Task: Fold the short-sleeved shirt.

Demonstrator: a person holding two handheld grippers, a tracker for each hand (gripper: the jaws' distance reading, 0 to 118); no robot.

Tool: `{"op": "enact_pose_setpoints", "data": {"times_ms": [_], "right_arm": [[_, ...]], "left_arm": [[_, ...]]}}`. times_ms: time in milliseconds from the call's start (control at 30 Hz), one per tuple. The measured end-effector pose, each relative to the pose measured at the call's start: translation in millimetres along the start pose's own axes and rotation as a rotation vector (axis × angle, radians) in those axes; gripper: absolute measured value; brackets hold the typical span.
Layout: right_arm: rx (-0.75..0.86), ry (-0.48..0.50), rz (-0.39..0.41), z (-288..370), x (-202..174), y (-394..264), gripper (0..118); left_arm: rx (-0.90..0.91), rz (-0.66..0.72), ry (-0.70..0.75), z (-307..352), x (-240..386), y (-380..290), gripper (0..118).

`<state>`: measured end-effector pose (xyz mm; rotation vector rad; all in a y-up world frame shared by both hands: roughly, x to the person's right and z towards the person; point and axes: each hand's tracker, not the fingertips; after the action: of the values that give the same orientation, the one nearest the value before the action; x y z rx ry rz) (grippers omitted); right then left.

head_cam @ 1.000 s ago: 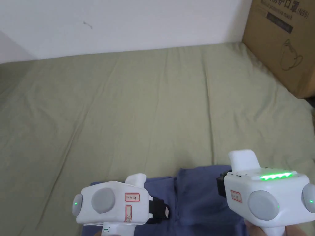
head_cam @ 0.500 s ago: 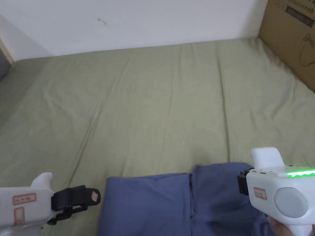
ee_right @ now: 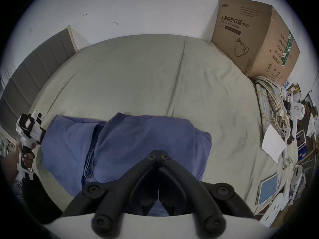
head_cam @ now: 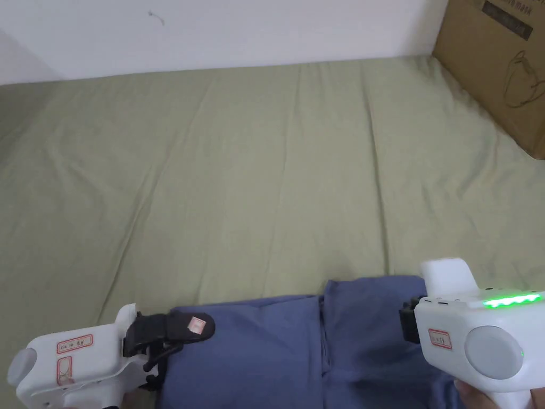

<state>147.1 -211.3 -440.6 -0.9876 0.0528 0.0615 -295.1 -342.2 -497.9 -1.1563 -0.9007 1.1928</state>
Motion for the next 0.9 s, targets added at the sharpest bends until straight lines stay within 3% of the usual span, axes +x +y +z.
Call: {"op": "enact_pose_setpoints", "data": {"times_ms": [33,67,100,167,300,433,533,633,700,800,900], "right_arm": [[-0.002,0.001,0.000,-1.5,-0.6,0.1,0],[-0.004,0.004,-0.001,-2.2,-1.2,0.1,0],[-0.006,0.007,-0.005,-3.1,-1.6,0.4,0],[-0.009,0.015,-0.015,-3.4,-2.2,1.0,0],[-0.002,0.026,-0.007,2.3,-5.5,3.7,0],[0.024,0.034,0.001,12.8,-7.2,6.5,0],[0.039,0.053,0.002,19.6,-8.2,5.4,0],[0.048,0.062,0.002,22.4,-8.1,2.3,0],[0.052,0.075,-0.009,23.6,-7.1,1.4,0],[0.061,0.087,-0.023,27.1,-5.6,0.4,0],[0.071,0.094,-0.028,31.5,-3.1,-0.6,0]], "left_arm": [[0.018,-0.038,0.095,4.9,-0.3,-1.9,85],[0.037,-0.066,0.203,5.0,-1.0,-3.5,56],[0.053,-0.098,0.367,2.6,-4.2,-5.5,12],[0.120,-0.083,0.257,-2.6,2.8,-15.9,12],[0.095,-0.253,0.593,-12.7,60.7,-25.6,12],[0.128,-0.548,0.892,10.1,123.6,-47.2,12],[0.226,-0.620,1.250,44.0,146.8,-57.0,12],[0.233,-0.662,1.422,68.3,156.6,-61.9,12],[0.234,-0.593,1.353,72.3,164.7,-64.6,12],[0.279,-0.485,1.076,55.3,181.3,-68.2,12],[0.216,-0.454,0.895,8.1,193.6,-65.1,12]]}}
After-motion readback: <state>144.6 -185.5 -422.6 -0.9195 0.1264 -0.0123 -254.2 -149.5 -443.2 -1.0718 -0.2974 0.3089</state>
